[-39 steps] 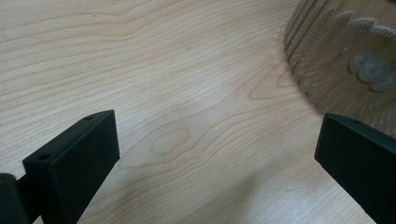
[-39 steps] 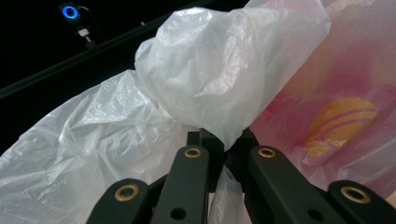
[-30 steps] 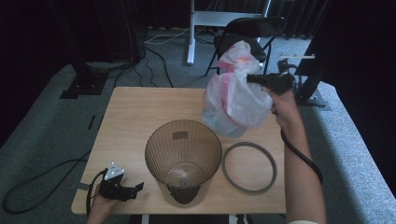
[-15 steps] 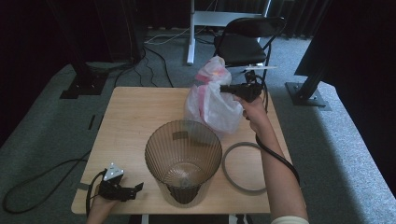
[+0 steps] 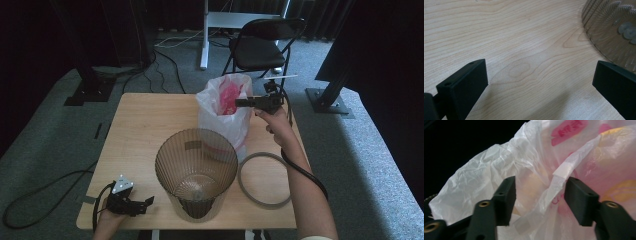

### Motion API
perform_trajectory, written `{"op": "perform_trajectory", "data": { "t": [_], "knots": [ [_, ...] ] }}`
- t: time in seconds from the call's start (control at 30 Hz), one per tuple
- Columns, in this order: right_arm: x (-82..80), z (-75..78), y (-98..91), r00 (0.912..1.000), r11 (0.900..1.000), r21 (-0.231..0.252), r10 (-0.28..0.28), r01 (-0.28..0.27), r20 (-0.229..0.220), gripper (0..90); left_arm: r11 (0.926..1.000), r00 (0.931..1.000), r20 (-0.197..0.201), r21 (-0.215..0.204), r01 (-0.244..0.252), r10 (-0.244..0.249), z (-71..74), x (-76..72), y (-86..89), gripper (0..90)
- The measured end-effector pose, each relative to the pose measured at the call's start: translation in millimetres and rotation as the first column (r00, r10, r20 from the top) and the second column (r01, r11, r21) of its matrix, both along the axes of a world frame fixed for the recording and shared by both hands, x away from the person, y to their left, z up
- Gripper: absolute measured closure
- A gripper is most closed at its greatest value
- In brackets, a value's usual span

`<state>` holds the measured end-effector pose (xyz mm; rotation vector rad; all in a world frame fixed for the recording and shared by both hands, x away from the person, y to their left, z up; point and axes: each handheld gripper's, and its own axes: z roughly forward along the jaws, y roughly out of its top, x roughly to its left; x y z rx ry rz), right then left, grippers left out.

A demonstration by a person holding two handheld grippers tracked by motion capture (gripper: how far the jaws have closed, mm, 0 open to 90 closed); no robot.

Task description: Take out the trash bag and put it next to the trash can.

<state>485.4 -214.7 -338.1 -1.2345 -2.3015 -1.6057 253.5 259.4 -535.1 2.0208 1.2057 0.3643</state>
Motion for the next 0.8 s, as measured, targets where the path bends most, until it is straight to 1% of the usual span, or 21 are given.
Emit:
{"op": "perform_trajectory", "data": {
  "t": [0.07, 0.17, 0.3, 0.33, 0.37, 0.43, 0.47, 0.53, 0.6, 0.63, 0.7, 0.8],
  "knots": [
    [-3.4, -0.2, -1.9, 1.0000, 1.0000, -0.009, -0.001, 0.001, 0.004, 38.2, 1.0000, 1.0000, 0.000, -0.002, 0.000, 0.000, 0.0, -0.1, 0.1, 0.0],
    [-7.8, -0.7, -4.1, 0.9999, 0.9993, -0.036, -0.010, 0.010, 0.007, 33.3, 1.0000, 1.0000, -0.001, -0.003, 0.000, 0.000, -0.1, -0.1, 0.2, 0.0],
    [-12.5, 0.4, -9.7, 0.9996, 0.9993, -0.030, -0.021, 0.022, 0.017, 26.1, 1.0000, 1.0000, -0.004, 0.000, 0.001, -0.001, -0.1, 0.2, 0.0, 0.0],
    [-13.5, 0.4, -11.2, 0.9996, 0.9994, -0.029, -0.018, 0.018, 0.021, 20.5, 1.0000, 1.0000, -0.005, 0.001, 0.002, -0.002, -0.1, 0.3, 0.0, 0.0],
    [-14.5, 0.4, -12.5, 0.9997, 0.9996, -0.026, -0.013, 0.014, 0.023, 17.4, 1.0000, 1.0000, -0.006, 0.000, 0.001, -0.001, -0.3, 0.3, 0.1, 0.0],
    [-16.7, 0.3, -14.7, 0.9994, 0.9994, -0.027, -0.023, 0.023, 0.025, 16.0, 1.0000, 1.0000, -0.008, -0.001, -0.002, 0.002, -0.8, 0.2, -0.5, 0.0],
    [-18.0, 0.5, -15.6, 0.9987, 0.9986, -0.037, -0.036, 0.038, 0.035, 15.7, 1.0000, 1.0000, -0.009, -0.002, -0.001, 0.001, -0.9, 0.2, -0.6, 0.0],
    [-20.4, 0.9, -17.3, 0.9981, 0.9974, -0.060, -0.037, 0.039, 0.049, 16.2, 1.0000, 1.0000, -0.008, -0.002, -0.001, 0.001, -0.9, 0.4, -0.7, 0.0],
    [-23.6, 1.6, -18.8, 0.9952, 0.9938, -0.085, -0.065, 0.071, 0.074, 16.5, 1.0000, 1.0000, -0.009, -0.002, -0.001, 0.001, -0.9, 0.5, -0.5, 0.0],
    [-25.5, 2.2, -20.2, 0.9936, 0.9932, -0.085, -0.073, 0.080, 0.086, 17.9, 1.0000, 1.0000, -0.010, -0.001, -0.001, 0.000, -1.0, 0.5, -0.4, 0.0],
    [-29.1, 3.3, -23.9, 0.9922, 0.9939, -0.064, -0.084, 0.090, 0.093, 18.2, 1.0000, 0.9999, -0.011, -0.003, 0.000, 0.000, -1.2, 0.5, -0.3, 0.0],
    [-33.4, 4.7, -28.4, 0.9893, 0.9917, -0.064, -0.104, 0.111, 0.102, 18.1, 1.0000, 0.9999, -0.011, -0.004, 0.000, 0.000, -1.2, 0.5, -0.3, 0.0]
  ]
}}
